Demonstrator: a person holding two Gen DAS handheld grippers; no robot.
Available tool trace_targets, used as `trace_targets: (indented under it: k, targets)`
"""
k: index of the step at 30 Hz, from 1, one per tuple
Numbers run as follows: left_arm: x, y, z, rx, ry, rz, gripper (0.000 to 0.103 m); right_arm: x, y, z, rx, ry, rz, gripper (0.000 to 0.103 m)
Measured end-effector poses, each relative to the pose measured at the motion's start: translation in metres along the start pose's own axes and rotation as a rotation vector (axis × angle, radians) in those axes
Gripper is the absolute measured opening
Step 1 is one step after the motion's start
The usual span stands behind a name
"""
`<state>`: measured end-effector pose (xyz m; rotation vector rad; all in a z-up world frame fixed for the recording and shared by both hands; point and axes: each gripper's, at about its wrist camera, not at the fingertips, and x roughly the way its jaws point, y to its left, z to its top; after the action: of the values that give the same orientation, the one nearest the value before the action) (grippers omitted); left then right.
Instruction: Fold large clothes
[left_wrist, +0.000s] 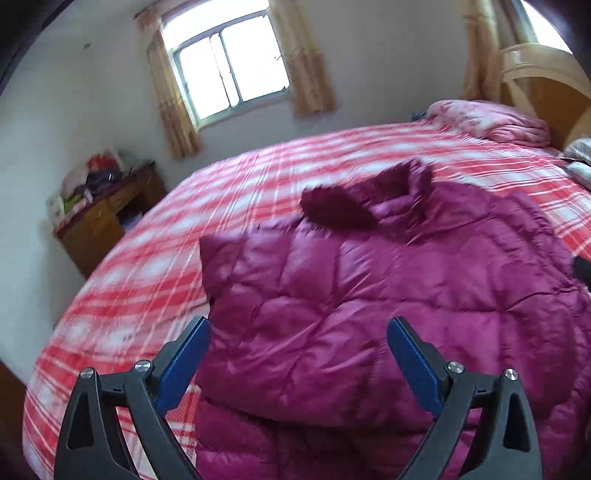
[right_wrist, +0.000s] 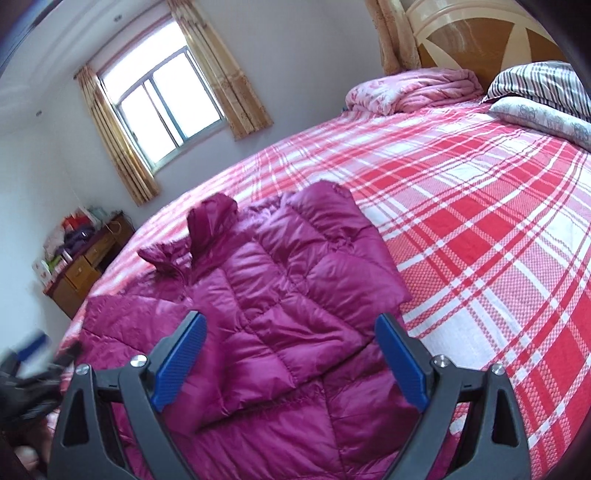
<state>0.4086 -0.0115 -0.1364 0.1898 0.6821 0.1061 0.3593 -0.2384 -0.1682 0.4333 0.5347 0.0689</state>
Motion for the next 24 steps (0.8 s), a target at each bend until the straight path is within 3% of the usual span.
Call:
trace_targets:
  k: [4, 6, 9, 11, 13, 15, 19, 24]
  targets:
    - [0.035, 0.020, -0.015, -0.131, 0.098, -0.064, 0.097, -0.001, 0.011, -0.001, -0.054, 0.001, 0.044, 0.094]
    - [0.036, 0.021, -0.015, -0.146, 0.092, -0.064, 0.097, -0.003, 0.024, -0.003, -0.120, 0.003, 0.064, 0.084]
    - [0.038, 0.017, -0.015, -0.121, 0.091, -0.039, 0.097, -0.004, 0.049, -0.006, -0.243, 0.019, 0.093, 0.081]
    - [0.037, 0.014, -0.017, -0.106, 0.093, -0.020, 0.097, 0.005, 0.063, -0.010, -0.303, 0.096, 0.068, 0.080]
    - [0.039, 0.012, -0.017, -0.098, 0.098, -0.009, 0.097, 0.015, 0.079, -0.019, -0.377, 0.184, 0.059, 0.067]
    - [0.039, 0.014, -0.018, -0.104, 0.097, -0.016, 0.097, 0.033, 0.089, -0.036, -0.480, 0.271, -0.024, 0.062]
    - [0.028, 0.027, -0.018, -0.156, 0.075, -0.041, 0.097, 0.046, 0.080, -0.039, -0.438, 0.332, -0.030, 0.062]
    - [-0.001, 0.060, -0.007, -0.280, -0.018, -0.106, 0.097, 0.040, 0.076, -0.040, -0.425, 0.299, -0.041, 0.061]
